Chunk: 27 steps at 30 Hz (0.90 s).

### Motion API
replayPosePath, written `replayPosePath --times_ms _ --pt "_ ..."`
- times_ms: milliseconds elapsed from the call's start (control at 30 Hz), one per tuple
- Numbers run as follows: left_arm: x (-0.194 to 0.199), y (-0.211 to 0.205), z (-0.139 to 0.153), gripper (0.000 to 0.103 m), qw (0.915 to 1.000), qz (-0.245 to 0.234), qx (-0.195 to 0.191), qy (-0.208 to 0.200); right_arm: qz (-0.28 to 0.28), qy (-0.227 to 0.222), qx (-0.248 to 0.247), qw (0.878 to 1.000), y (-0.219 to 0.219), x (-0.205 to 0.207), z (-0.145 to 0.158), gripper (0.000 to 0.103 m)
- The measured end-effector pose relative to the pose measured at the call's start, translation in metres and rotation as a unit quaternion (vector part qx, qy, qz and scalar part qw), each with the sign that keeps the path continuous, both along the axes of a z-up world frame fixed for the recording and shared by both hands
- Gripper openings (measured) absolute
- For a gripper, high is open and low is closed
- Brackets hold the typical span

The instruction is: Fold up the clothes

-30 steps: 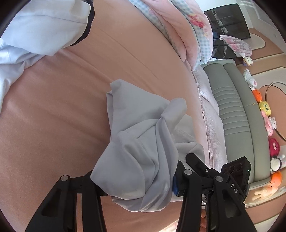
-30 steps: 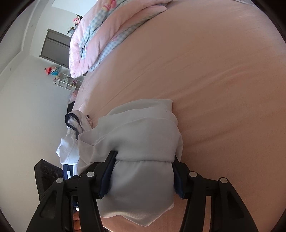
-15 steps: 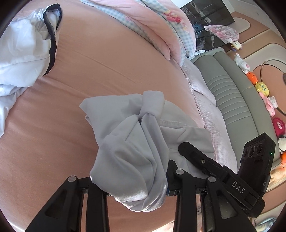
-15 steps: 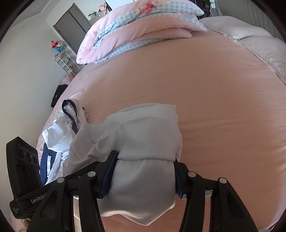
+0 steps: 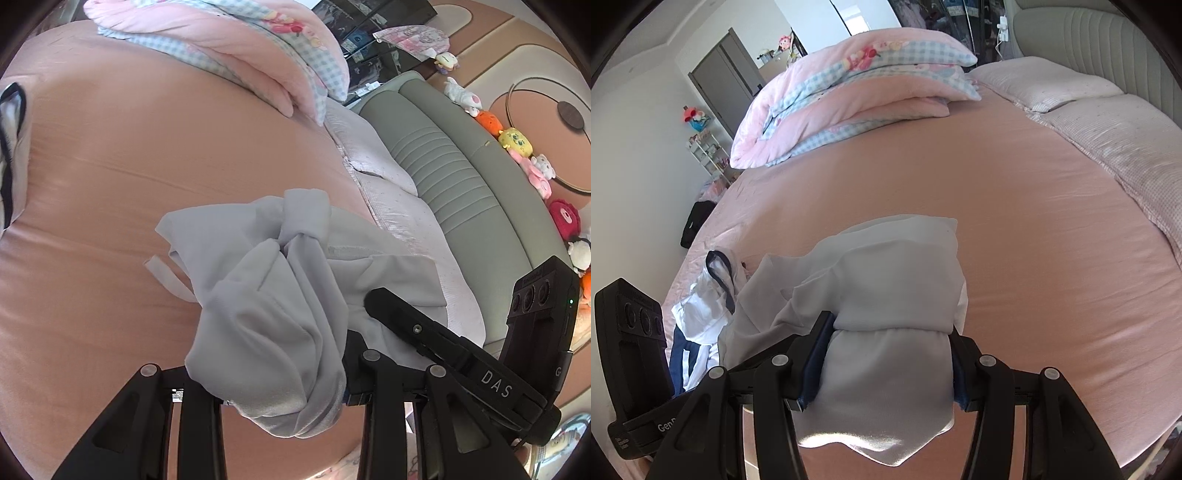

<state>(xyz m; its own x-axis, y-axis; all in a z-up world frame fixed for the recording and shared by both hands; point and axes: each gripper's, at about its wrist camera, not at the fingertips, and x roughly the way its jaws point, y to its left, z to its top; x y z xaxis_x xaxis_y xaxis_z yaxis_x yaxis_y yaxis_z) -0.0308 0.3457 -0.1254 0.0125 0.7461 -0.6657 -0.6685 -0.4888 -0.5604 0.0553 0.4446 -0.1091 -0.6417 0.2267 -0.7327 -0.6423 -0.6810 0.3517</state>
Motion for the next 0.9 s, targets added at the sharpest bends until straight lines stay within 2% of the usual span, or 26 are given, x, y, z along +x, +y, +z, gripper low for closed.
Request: replayPosePath --times_ms 200,500,900 --pt "0.025 0.046 0.018 0.031 0.9988 -0.044 0.010 0.018 -0.032 0.002 0.019 0.999 0.037 0.041 0.018 0.054" --pt "0.058 0.100 0.025 0.031 0.9956 -0.088 0.031 -0.010 -0.060 0.000 0.031 0.998 0.083 0.094 0.035 0.054" --pt "0.103 0.149 0.017 0.031 0.9891 -0.147 0.005 0.002 -0.071 -0.044 0.053 0.995 0.125 0.139 0.034 0.054"
